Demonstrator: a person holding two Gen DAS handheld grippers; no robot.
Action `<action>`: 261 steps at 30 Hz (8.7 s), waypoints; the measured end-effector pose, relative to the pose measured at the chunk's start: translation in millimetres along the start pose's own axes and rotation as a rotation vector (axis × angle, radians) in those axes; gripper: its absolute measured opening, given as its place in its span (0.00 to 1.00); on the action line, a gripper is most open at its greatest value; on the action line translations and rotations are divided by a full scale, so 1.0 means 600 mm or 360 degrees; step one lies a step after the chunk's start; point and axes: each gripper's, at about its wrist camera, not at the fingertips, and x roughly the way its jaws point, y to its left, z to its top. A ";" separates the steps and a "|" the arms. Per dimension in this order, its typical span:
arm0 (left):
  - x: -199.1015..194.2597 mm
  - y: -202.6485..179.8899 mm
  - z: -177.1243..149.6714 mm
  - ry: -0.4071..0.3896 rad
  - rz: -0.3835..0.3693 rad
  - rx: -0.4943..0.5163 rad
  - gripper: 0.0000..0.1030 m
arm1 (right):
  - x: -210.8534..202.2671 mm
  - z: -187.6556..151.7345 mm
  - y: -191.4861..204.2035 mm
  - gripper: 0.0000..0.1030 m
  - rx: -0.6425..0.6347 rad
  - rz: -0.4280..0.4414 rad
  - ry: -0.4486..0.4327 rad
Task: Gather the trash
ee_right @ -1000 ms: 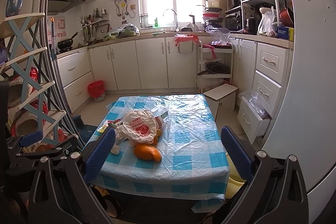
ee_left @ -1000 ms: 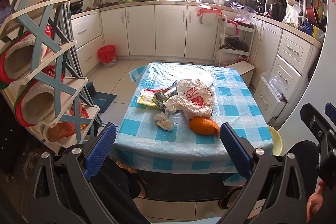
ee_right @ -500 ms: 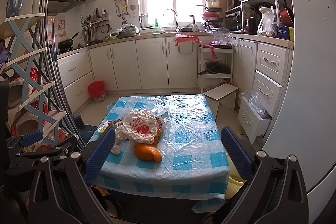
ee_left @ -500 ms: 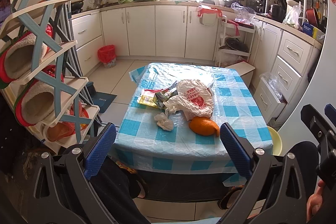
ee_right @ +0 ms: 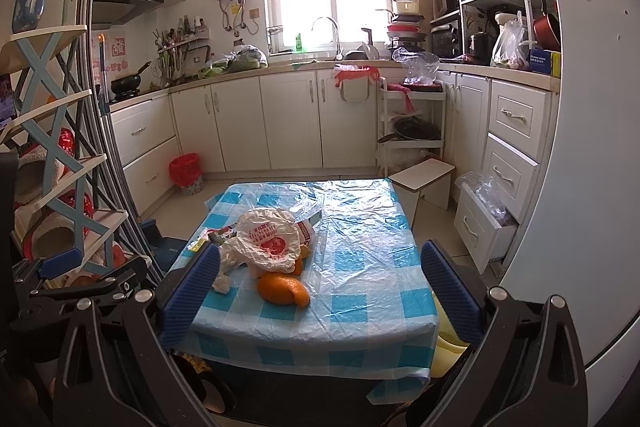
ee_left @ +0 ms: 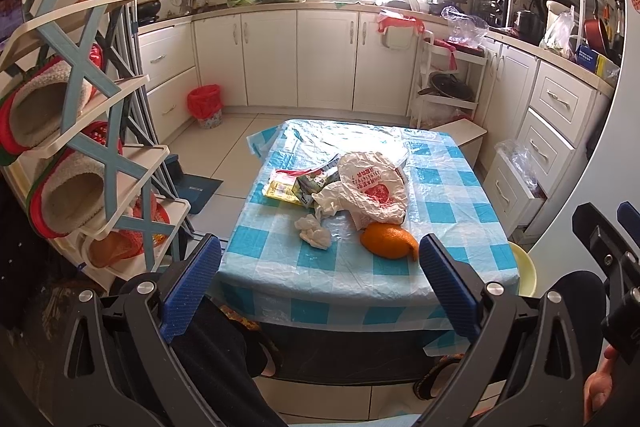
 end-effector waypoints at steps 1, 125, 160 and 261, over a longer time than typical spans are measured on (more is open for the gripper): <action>0.000 -0.001 0.001 0.0000 -0.0001 -0.0002 0.92 | 0.000 0.000 -0.002 0.94 0.0001 -0.0001 0.0000; 0.347 0.001 -0.023 0.0330 -0.0232 0.0016 0.20 | 0.378 -0.014 -0.268 0.12 0.0580 0.0386 0.0303; 0.352 -0.431 -0.004 0.0371 -0.0958 0.0361 0.20 | 0.327 0.007 -0.492 0.77 0.0364 -0.0466 0.0178; 0.464 0.079 0.114 0.0319 -0.0542 -0.0288 0.00 | 0.544 -0.016 0.033 0.79 -0.0228 0.0806 0.0698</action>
